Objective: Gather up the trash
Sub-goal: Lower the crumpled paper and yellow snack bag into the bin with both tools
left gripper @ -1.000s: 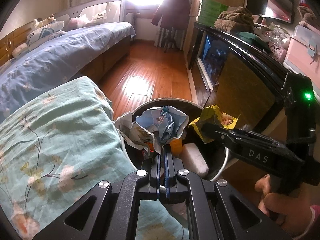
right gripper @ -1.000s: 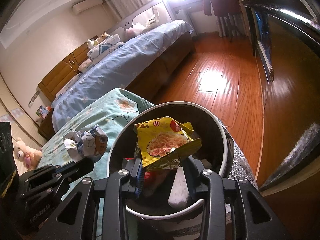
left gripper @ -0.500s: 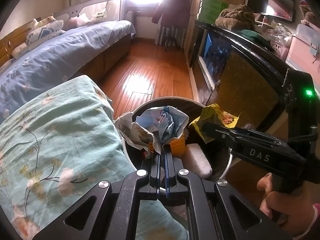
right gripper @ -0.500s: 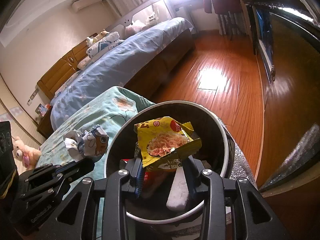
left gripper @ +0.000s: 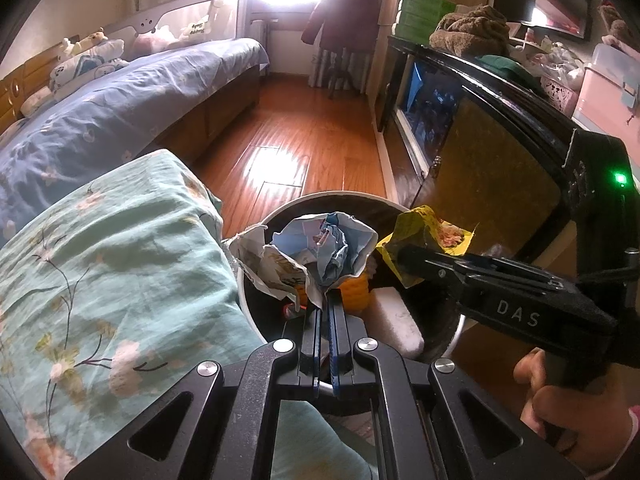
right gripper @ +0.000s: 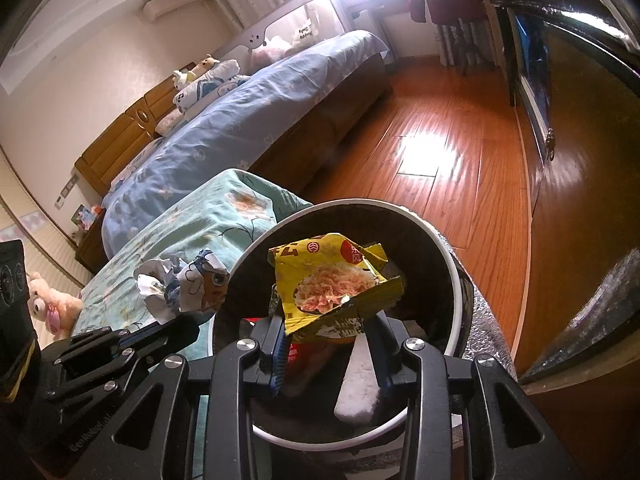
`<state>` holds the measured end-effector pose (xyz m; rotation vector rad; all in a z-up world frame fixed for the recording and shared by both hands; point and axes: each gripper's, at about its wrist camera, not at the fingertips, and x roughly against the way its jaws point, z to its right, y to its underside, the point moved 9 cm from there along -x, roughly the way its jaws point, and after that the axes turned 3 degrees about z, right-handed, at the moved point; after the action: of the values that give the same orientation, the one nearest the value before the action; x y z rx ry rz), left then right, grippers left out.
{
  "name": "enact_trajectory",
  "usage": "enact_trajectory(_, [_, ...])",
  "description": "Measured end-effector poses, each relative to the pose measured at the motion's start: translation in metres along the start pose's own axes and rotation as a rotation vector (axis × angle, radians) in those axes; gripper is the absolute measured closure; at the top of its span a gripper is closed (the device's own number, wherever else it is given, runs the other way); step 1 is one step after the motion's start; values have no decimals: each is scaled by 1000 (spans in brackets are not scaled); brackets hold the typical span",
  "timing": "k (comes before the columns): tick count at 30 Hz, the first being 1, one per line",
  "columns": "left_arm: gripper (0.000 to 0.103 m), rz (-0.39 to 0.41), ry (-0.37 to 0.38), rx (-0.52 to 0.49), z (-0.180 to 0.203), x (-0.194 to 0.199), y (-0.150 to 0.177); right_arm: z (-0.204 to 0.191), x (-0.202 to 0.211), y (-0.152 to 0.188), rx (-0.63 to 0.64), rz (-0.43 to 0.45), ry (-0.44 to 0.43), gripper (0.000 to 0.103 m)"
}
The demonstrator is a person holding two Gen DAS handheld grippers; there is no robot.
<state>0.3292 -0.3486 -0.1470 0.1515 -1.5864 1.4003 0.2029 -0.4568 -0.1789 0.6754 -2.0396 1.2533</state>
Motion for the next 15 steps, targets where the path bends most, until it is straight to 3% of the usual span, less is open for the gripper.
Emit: enact_trajectory(15, [101,-10,0,-8,-1,-5,0,1,0,0,-4,-5,1,66])
